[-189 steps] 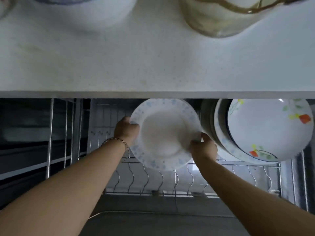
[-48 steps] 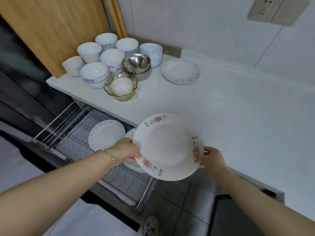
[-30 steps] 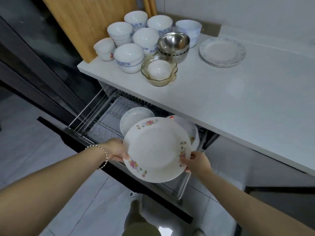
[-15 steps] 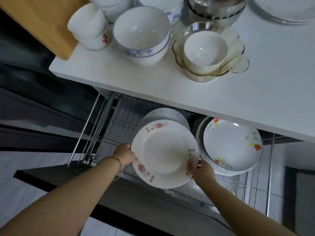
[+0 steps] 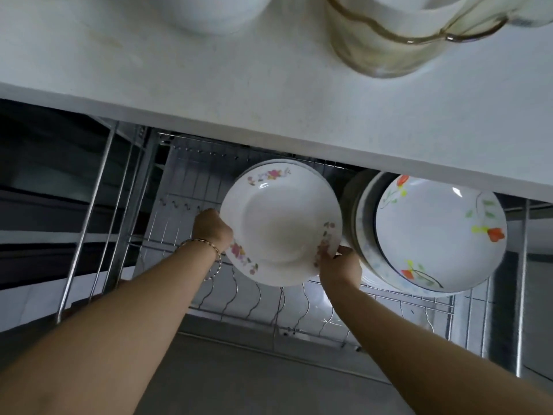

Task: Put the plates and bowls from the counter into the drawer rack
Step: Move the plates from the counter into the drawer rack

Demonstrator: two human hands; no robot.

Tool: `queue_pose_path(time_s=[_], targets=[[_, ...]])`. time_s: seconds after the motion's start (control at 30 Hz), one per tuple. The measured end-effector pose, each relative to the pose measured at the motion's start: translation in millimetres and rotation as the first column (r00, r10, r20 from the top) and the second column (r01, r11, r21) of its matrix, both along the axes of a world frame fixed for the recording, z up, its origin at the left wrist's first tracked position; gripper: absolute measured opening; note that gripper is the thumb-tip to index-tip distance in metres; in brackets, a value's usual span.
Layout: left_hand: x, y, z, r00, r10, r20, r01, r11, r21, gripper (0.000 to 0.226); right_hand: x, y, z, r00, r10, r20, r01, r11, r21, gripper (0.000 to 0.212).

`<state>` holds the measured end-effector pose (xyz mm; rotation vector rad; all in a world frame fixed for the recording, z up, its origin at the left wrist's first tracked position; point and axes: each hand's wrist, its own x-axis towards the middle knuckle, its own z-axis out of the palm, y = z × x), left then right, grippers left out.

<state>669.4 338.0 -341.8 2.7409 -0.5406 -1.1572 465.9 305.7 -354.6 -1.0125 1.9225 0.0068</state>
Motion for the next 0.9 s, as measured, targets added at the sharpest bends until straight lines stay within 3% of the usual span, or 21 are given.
queue_pose_path(time_s=[0.17,0.3,0.43,0.53,0.67,0.8,0.9], targets=[[-14,-5,-2,0.996,-0.017,0.092,0.018,1.000,-0.007,0.036,13,2,1,0.999,-0.001,-0.042,0.000,1.000,-0.011,0.031],[-17,-1,-4,1.000,-0.016,0.018,0.016,0.999,-0.049,0.053,13,2,5,1.000,-0.005,-0.007,0.005,1.000,-0.022,0.037],[-21,2,-2,0.991,0.013,-0.131,-0.023,0.997,-0.077,0.065,5,4,12,0.989,0.134,0.056,-0.136,0.990,0.032,0.042],[-28,0,10,0.991,0.039,-0.124,-0.040,0.999,-0.010,0.071,-6,2,25,0.948,0.309,0.077,-0.317,0.940,0.129,0.042],[-56,-4,46,0.979,-0.200,0.033,0.200,0.980,0.004,0.058,-37,-5,60,0.856,0.495,0.150,-0.518,0.821,0.239,0.044],[-109,-21,99,0.855,-0.499,-0.140,0.492,0.867,-0.083,0.037,-92,-22,112,0.747,0.660,0.080,-0.662,0.729,0.174,0.043],[-166,-39,145,0.759,-0.616,-0.211,0.598,0.787,-0.149,0.032,-145,-38,156,0.666,0.744,0.055,-0.741,0.651,0.165,0.040]])
